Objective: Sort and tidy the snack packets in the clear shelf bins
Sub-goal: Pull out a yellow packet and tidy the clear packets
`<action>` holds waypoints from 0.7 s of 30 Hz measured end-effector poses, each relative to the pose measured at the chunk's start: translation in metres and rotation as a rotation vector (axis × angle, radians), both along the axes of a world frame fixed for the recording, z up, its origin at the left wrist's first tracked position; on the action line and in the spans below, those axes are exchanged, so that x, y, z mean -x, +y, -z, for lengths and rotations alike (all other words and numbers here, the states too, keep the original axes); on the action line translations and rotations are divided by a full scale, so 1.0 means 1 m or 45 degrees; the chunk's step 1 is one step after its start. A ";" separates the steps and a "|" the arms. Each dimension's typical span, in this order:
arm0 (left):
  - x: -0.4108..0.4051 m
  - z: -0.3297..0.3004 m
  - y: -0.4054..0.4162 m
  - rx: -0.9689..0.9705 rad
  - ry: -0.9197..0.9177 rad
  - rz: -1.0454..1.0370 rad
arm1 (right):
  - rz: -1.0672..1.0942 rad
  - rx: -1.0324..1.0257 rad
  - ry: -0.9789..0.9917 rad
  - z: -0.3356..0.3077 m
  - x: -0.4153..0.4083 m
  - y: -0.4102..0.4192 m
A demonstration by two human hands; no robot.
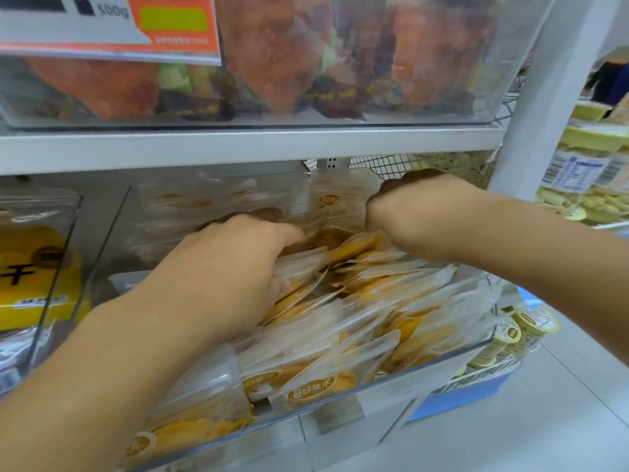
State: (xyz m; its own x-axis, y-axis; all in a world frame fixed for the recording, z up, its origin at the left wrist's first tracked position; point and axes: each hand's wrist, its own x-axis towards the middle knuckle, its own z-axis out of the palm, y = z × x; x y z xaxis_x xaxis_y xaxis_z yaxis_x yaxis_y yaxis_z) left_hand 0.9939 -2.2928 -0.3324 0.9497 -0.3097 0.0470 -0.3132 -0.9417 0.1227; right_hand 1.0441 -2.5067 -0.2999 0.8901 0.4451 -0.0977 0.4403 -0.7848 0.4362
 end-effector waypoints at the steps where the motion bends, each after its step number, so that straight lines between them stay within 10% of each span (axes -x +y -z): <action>1: 0.000 0.000 0.000 0.032 -0.011 -0.010 | -0.014 0.052 0.010 0.002 0.000 0.003; 6: -0.001 0.001 0.001 0.044 -0.061 -0.039 | -0.004 0.155 0.132 0.014 -0.020 0.021; 13: 0.003 -0.001 -0.011 0.046 -0.081 -0.013 | 0.062 -0.339 0.228 0.024 -0.038 0.009; 21: 0.002 -0.003 -0.012 0.037 -0.089 -0.039 | -0.114 0.195 -0.068 0.011 -0.010 0.025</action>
